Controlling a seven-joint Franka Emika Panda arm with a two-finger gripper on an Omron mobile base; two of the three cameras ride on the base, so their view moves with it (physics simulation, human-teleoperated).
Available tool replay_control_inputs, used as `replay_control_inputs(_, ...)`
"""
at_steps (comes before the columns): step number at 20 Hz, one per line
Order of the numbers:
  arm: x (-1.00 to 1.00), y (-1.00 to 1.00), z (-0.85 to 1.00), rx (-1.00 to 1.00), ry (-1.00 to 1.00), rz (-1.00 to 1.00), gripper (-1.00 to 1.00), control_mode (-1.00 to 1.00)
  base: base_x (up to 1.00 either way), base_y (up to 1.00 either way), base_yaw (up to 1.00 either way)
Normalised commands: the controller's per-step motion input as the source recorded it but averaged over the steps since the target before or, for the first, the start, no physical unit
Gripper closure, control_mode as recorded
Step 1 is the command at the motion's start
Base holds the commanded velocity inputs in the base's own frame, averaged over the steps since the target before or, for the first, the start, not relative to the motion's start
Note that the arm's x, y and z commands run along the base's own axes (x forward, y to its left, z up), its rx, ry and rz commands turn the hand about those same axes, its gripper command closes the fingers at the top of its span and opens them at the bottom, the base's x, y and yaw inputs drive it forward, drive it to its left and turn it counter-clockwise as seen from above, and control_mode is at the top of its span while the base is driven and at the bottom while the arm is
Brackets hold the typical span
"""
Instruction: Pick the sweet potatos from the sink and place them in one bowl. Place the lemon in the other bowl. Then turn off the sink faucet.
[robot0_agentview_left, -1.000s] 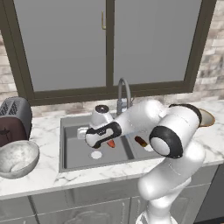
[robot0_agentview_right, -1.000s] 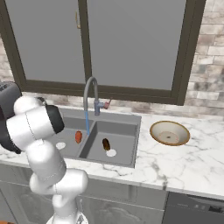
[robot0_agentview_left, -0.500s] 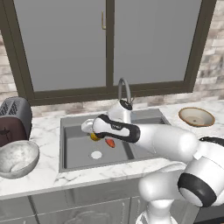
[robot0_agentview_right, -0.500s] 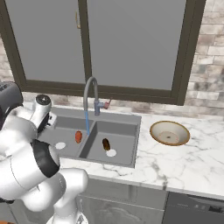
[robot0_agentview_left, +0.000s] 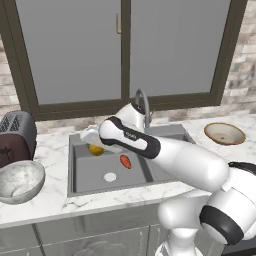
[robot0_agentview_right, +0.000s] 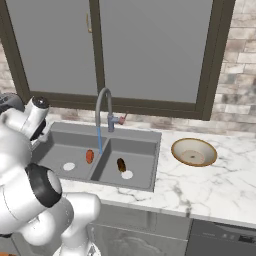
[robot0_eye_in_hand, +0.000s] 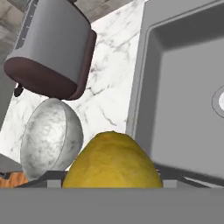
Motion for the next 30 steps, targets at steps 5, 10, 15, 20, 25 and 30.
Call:
replay_control_inputs(5,-0.17,0.6,0.4,0.0,0.21,0.08,1.0,-1.0,0.0,0.0,0.0)
replay_control_inputs(10,-0.29,0.65,0.16,0.0,0.16,0.06,1.0,-1.0,0.0,0.0,0.0)
replay_control_inputs(15,-0.24,0.56,0.0,-0.01,0.0,0.0,1.0,-1.0,0.0,0.0,0.0)
replay_control_inputs(20,-0.01,0.41,-0.13,-0.08,-0.08,0.0,1.0,-1.0,0.0,0.0,0.0)
replay_control_inputs(25,0.0,0.32,-0.25,-0.08,-0.01,0.0,1.0,-1.0,0.0,0.0,0.0)
replay_control_inputs(30,0.0,0.28,-0.24,-0.01,0.0,0.0,1.0,-1.0,0.0,0.0,0.0)
